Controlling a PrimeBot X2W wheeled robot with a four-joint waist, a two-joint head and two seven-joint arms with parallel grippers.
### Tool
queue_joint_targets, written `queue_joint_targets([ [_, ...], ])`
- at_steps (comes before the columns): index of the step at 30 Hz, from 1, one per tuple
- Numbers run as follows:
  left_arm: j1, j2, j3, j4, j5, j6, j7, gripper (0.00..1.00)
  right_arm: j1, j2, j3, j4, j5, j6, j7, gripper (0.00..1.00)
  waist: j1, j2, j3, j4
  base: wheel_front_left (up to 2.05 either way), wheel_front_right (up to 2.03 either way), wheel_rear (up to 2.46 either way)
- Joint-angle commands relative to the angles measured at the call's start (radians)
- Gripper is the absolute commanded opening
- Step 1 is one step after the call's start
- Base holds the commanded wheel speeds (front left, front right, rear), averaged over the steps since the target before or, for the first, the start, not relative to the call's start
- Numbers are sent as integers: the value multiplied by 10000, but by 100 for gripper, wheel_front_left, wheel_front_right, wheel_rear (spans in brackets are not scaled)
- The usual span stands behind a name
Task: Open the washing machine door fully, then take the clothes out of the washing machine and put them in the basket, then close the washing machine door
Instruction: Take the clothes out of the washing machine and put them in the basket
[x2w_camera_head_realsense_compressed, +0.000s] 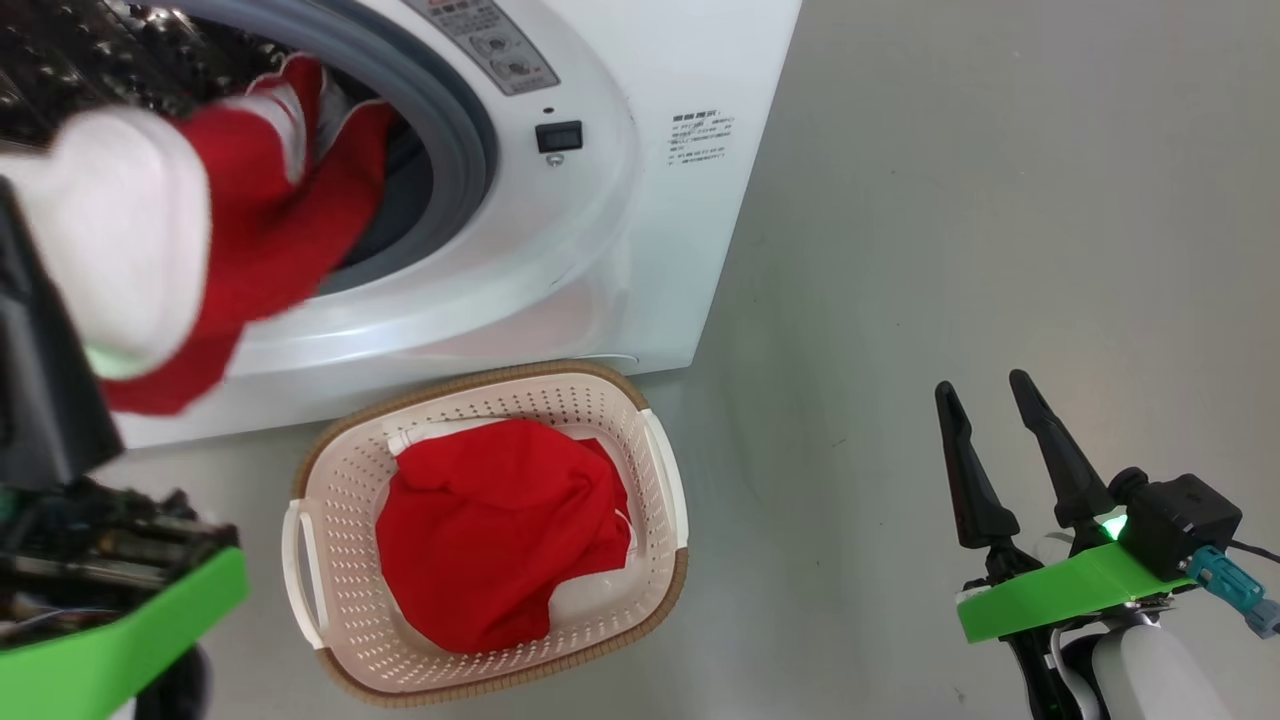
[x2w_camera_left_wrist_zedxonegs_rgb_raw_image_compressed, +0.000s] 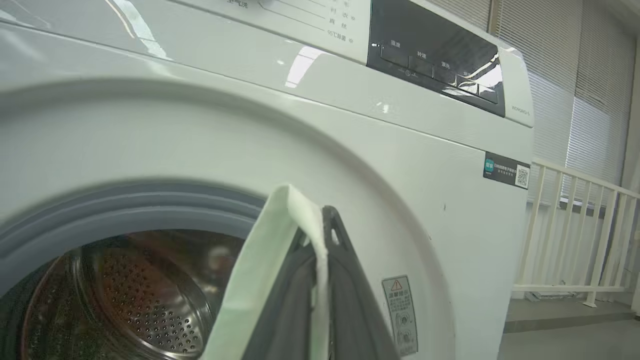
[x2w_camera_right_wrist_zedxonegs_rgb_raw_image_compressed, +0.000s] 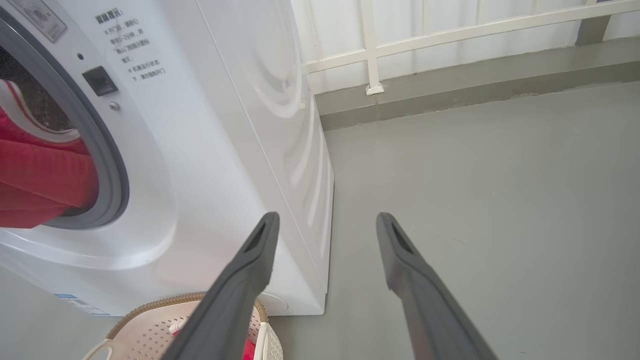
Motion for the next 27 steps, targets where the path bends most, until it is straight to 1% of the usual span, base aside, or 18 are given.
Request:
queue_joint_targets([
  [1,355,151,179,-79,126,-55,-36,0,162,-14,217,-251,-118,65,-63,100,0,-1,7,-2,0,0,0],
  [6,700,90,74,979,23,-55,-36,0,101,-14,259,-272,-105,65,-63,100,0,-1,106,-21,0,0,0],
  [14,573,66,38,3860,-40,-55,-36,0,-99,-14,344,-297,-29,65,-63,100,0,-1,509,-108,0,0,0],
  [21,53,379,-384,6461,45,-55,-36,0,-269,-14,357,-358,59,65,-63,100,0,-1,936,-262,0,0,0],
  [22,-197,494,-563,7066,14,-55,-36,0,-315,-14,362,-389,82,65,-63,100,0,-1,1076,-306,0,0,0],
  [26,-679,658,-996,8155,16,-55,-36,0,-418,-14,339,-452,118,65,-63,100,0,-1,1356,-363,0,0,0],
  [27,-679,658,-996,8155,16,-55,-36,0,-418,-14,339,-452,118,65,-63,100,0,-1,1356,-363,0,0,0],
])
